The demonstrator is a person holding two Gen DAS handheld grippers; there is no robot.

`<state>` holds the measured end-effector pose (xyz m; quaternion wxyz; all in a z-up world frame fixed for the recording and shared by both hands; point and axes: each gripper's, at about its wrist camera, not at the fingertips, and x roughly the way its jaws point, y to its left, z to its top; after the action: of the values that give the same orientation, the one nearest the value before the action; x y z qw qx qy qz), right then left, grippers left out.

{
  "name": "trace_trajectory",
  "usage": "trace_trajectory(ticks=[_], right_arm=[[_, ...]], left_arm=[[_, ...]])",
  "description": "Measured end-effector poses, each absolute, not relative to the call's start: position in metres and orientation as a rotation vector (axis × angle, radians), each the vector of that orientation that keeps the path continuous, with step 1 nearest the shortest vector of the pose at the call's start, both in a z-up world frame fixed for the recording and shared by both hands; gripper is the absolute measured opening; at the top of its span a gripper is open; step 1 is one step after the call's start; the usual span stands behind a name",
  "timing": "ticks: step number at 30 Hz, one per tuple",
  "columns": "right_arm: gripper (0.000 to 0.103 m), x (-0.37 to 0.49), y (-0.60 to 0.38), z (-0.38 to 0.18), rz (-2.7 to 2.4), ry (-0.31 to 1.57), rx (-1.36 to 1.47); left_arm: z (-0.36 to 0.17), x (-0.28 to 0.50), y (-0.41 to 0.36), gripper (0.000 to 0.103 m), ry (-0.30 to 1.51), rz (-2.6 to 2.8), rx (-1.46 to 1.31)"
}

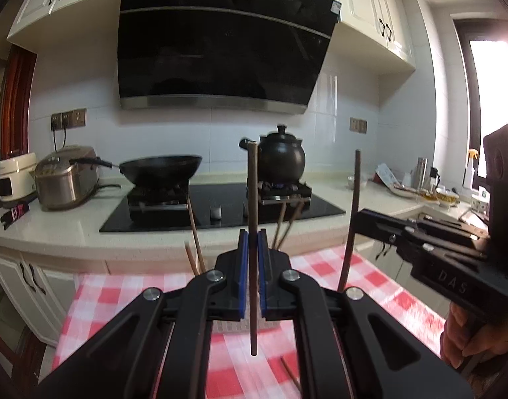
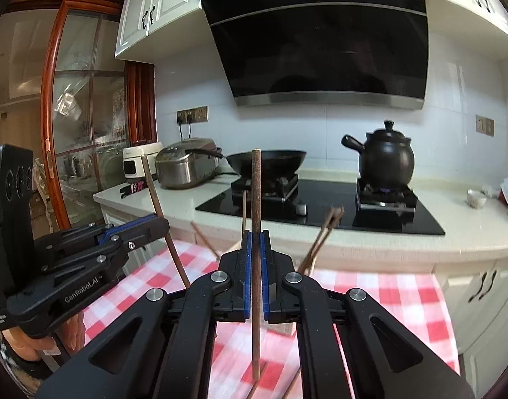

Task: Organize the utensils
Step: 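Lift both held chopsticks upright and carry them over the white basket, then open both grippers to drop the chopsticks into the basket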

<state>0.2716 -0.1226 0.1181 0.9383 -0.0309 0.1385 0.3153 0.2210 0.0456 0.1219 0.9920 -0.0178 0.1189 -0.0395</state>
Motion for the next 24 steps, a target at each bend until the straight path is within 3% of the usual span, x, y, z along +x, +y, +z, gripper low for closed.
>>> trace_trajectory(ticks=[11,19,21,22,23,24], right_arm=[[0.005,0.339,-0.091,0.155,0.643,0.264,-0.084],[0.005,0.389,-0.063,0.136,0.638,0.329,-0.099],[0.006,0.404,-0.056,0.119,0.647,0.393,-0.105],[0.007,0.411,-0.053,0.111,0.646,0.419,-0.108],[0.007,0.418,-0.050,0.101,0.638,0.443,-0.115],[0.007,0.421,-0.049,0.094,0.639,0.458,-0.118]], left_arm=[[0.179,0.299,0.072,0.005,0.176,-0.034,-0.056],[0.154,0.357,0.087,0.007,0.265,-0.020,-0.072],[0.138,0.370,0.089,0.031,0.295,-0.003,-0.076],[0.132,0.372,0.091,0.055,0.297,0.000,-0.080],[0.126,0.374,0.094,0.062,0.292,-0.003,-0.092],[0.121,0.373,0.095,0.061,0.293,-0.001,-0.094]])
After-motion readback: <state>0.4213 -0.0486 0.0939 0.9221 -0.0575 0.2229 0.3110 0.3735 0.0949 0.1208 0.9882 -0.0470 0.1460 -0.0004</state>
